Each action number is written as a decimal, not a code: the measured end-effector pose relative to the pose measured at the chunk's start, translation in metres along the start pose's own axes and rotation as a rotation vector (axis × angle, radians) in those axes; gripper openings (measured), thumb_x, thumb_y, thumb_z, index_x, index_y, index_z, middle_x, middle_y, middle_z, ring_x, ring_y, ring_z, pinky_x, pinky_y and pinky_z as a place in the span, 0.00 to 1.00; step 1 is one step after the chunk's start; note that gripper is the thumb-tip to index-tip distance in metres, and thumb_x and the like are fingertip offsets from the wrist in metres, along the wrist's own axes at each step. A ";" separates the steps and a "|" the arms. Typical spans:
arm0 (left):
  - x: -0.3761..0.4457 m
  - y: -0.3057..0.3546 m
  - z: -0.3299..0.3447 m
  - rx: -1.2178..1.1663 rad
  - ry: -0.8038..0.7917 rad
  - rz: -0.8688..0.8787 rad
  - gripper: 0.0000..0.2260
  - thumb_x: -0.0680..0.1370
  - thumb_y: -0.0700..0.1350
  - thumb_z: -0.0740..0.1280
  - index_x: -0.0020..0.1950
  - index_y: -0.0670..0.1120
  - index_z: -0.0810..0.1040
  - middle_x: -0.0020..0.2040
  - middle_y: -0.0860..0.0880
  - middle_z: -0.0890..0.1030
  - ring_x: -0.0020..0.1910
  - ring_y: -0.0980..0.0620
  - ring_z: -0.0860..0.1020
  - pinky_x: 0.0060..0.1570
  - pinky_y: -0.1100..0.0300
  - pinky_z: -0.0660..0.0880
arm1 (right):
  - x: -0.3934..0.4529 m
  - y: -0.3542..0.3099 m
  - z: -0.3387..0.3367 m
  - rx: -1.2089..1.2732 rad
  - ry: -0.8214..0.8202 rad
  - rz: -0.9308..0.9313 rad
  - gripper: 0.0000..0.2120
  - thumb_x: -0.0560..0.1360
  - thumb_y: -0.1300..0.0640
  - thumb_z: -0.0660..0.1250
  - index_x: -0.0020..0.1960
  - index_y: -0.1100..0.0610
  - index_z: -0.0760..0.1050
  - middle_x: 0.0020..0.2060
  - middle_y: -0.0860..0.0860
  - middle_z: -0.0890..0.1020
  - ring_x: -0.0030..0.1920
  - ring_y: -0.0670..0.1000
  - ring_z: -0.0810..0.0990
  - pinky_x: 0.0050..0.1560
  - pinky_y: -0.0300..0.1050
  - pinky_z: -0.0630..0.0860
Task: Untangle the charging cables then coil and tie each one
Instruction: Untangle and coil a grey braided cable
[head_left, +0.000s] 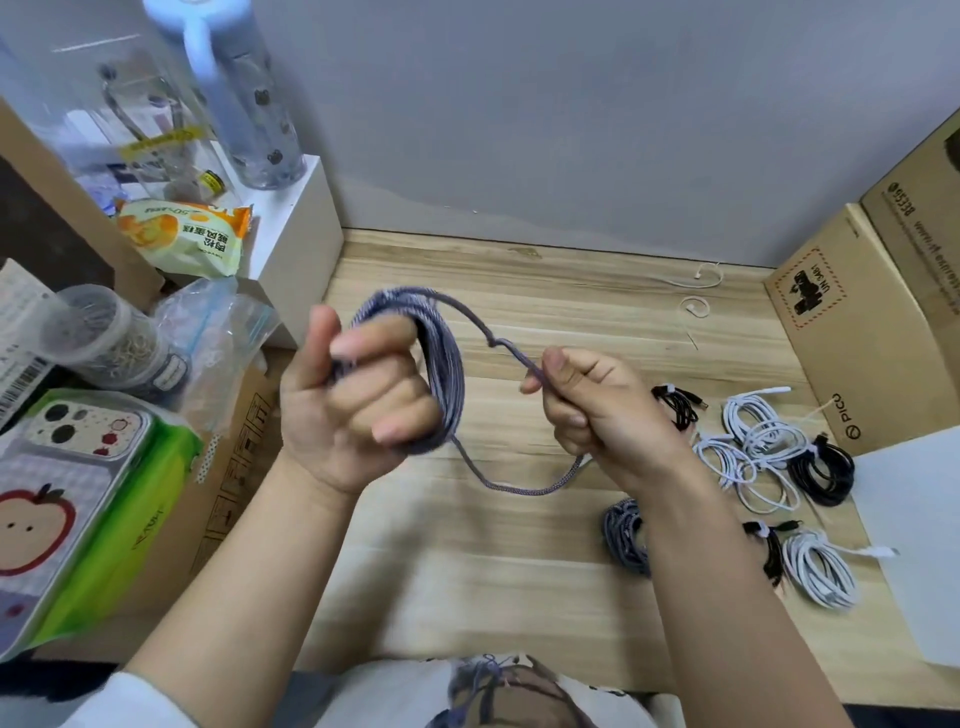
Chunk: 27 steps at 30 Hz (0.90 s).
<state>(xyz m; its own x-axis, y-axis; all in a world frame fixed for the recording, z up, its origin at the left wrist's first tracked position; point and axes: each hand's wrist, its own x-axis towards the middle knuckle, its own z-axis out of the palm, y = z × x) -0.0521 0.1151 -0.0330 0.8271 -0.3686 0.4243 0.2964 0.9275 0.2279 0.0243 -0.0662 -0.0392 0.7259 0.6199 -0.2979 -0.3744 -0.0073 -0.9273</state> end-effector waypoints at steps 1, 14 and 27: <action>0.002 0.001 0.000 -0.041 0.069 0.085 0.08 0.79 0.43 0.64 0.46 0.38 0.74 0.22 0.53 0.60 0.21 0.55 0.58 0.37 0.58 0.67 | -0.002 0.003 0.001 -0.047 -0.045 0.016 0.15 0.70 0.47 0.61 0.38 0.58 0.75 0.19 0.46 0.61 0.20 0.42 0.53 0.24 0.35 0.48; 0.017 -0.011 -0.034 1.145 0.967 0.417 0.12 0.78 0.46 0.59 0.59 0.43 0.70 0.26 0.56 0.71 0.26 0.58 0.70 0.36 0.66 0.71 | -0.037 0.003 0.038 -0.410 -0.310 0.111 0.09 0.80 0.59 0.60 0.40 0.54 0.72 0.18 0.41 0.65 0.20 0.40 0.63 0.22 0.31 0.57; 0.005 -0.025 -0.024 1.493 0.634 -0.098 0.26 0.72 0.71 0.54 0.32 0.52 0.76 0.20 0.52 0.69 0.23 0.54 0.64 0.27 0.66 0.63 | -0.030 -0.014 0.027 -0.508 0.077 -0.401 0.11 0.71 0.57 0.70 0.31 0.48 0.78 0.26 0.40 0.79 0.31 0.38 0.77 0.37 0.31 0.70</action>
<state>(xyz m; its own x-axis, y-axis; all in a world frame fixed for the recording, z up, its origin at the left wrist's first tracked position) -0.0439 0.0917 -0.0579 0.9993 0.0142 0.0344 -0.0325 -0.1185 0.9924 -0.0077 -0.0641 -0.0108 0.7988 0.5939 0.0958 0.2402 -0.1689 -0.9559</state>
